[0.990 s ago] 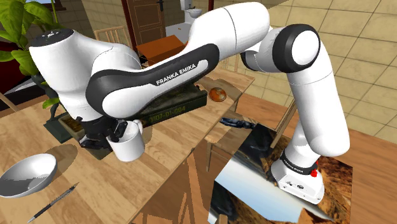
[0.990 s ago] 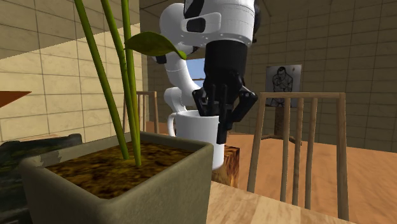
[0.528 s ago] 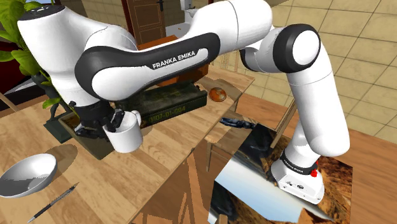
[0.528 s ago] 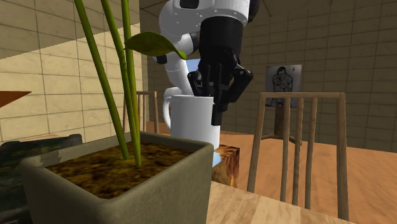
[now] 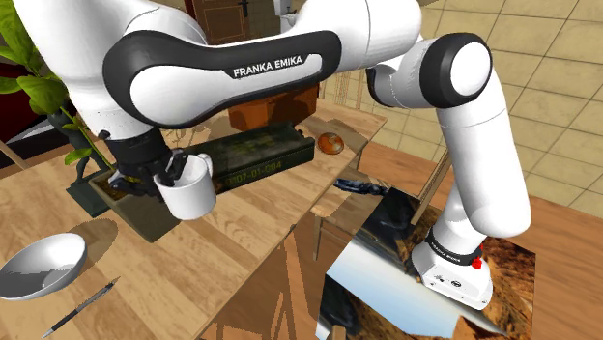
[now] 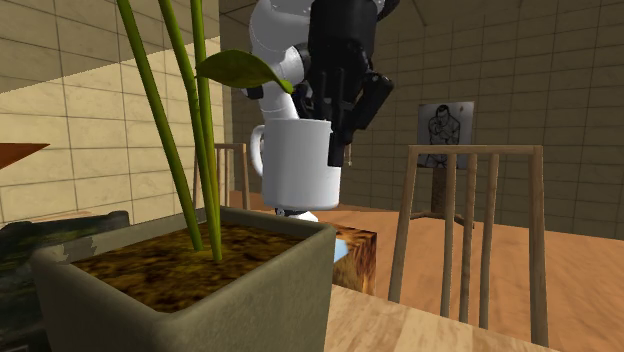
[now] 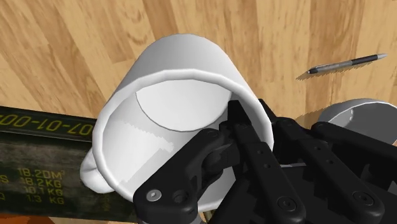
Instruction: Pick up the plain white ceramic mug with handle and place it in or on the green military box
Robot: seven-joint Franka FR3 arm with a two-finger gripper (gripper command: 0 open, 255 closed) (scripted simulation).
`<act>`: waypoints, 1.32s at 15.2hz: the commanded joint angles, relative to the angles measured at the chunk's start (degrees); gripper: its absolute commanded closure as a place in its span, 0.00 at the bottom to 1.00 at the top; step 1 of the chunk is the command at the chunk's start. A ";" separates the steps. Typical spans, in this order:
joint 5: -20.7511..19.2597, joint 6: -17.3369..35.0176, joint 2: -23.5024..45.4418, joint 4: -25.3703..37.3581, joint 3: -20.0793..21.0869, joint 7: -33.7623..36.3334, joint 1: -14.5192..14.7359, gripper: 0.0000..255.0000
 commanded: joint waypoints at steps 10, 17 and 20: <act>4.12 3.59 -5.64 -6.92 0.03 -12.37 -14.43 1.00; 5.12 3.72 -5.57 -5.70 -1.36 -20.67 -20.97 1.00; 5.07 3.18 -4.58 -3.73 -2.18 -24.15 -23.02 1.00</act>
